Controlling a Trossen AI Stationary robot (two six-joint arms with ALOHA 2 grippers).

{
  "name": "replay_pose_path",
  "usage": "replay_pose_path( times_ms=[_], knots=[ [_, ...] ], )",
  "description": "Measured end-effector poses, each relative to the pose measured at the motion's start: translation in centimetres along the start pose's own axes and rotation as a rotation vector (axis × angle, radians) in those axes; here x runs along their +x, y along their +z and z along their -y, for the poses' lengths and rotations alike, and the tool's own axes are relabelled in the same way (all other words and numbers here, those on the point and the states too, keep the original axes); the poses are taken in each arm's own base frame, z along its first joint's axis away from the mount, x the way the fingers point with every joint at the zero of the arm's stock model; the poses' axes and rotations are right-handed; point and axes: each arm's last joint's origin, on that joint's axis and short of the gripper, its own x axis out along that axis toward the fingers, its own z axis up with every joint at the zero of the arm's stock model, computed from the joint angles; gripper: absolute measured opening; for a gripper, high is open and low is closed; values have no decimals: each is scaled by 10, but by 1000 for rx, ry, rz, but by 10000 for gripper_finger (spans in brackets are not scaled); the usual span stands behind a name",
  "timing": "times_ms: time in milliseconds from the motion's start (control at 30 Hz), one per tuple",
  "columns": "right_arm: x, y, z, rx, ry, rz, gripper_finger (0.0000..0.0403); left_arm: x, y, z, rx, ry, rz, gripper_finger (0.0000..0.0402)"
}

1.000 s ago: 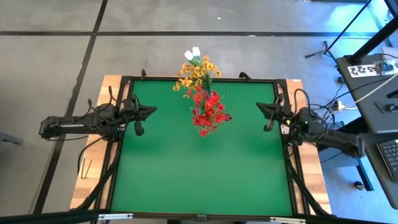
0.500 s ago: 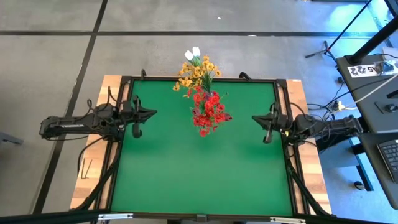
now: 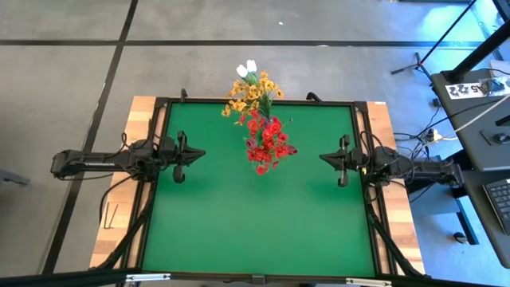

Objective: Sort flowers into vase by color
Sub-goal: Return to Home Position

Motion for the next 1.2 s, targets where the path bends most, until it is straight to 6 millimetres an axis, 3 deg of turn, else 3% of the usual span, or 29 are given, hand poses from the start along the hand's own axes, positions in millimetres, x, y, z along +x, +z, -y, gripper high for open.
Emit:
replay_pose_path(
  times_ms=[267,600,1200],
  knots=[
    [0,0,2,-3,24,-1,0,0,-3,2,-32,-69,-42,0],
    [-1,-9,5,3,-68,-94,1,0,-8,0,-36,-40,-90,0],
    [-1,-8,5,5,-84,-89,1,0,-8,0,-28,-39,-92,0]
  ],
)
